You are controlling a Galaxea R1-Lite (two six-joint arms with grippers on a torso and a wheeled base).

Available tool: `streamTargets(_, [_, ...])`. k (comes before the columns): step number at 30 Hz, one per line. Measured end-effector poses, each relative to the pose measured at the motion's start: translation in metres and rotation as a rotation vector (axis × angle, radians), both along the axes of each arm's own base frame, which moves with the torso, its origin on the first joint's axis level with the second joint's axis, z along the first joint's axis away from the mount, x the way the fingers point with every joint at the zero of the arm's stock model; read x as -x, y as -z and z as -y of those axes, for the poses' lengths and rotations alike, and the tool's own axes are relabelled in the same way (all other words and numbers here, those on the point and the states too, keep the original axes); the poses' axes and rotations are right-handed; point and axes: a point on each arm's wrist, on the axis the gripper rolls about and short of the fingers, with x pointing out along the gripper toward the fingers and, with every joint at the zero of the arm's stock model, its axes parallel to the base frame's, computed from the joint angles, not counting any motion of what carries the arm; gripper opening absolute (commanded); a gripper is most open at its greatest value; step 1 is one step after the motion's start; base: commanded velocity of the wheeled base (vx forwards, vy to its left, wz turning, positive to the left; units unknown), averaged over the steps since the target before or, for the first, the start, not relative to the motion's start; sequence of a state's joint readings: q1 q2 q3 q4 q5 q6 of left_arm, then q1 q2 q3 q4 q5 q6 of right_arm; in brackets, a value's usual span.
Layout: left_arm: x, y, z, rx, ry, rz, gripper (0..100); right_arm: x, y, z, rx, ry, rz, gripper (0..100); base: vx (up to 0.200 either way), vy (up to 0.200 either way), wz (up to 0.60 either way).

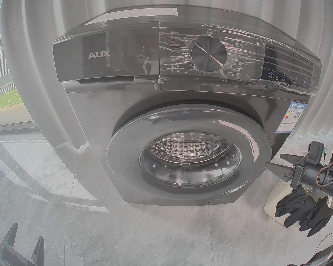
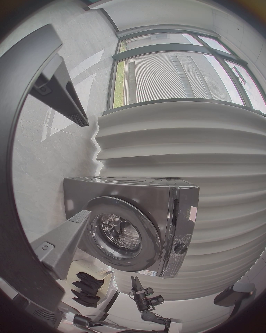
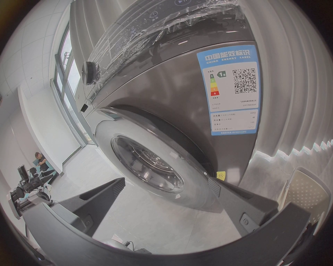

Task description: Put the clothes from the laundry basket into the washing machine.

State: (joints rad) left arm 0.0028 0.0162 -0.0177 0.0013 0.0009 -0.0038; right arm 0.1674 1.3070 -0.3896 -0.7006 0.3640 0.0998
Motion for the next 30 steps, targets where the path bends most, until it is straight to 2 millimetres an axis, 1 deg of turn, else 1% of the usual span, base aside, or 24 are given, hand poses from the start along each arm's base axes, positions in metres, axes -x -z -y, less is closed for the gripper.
streamTargets(6, [0.0, 0.0, 0.0, 0.0, 0.0, 0.0, 100, -0.0091, -0.0005, -0.0015, -0.001, 0.001, -0.008, 100, 0.0, 0.0, 0.0])
streamTargets(9, [0.0, 0.0, 0.0, 0.001, 0.0, 0.0, 100, -0.0106, 0.001, -0.0016, 0.0, 0.002, -0.016, 100, 0.2, 0.0, 0.0])
streamTargets(10, [0.0, 0.0, 0.0, 0.001, 0.0, 0.0, 100, -0.0109, 0.0012, -0.0016, 0.0, 0.002, -0.017, 100, 0.0, 0.0, 0.0])
streamTargets(21, [0.0, 0.0, 0.0, 0.0, 0.0, 0.0, 100, -0.0095, 0.0037, -0.0016, 0.003, 0.0, -0.025, 100, 0.0, 0.0, 0.0])
streamTargets(24, [0.0, 0.0, 0.0, -0.001, 0.0, 0.0, 100, -0.0089, 0.0046, -0.002, 0.003, -0.002, -0.029, 100, 0.0, -0.2, 0.0])
streamTargets(30, [0.0, 0.0, 0.0, -0.001, 0.0, 0.0, 100, -0.0075, 0.007, -0.0034, 0.005, -0.011, -0.038, 100, 0.0, 0.0, 0.0])
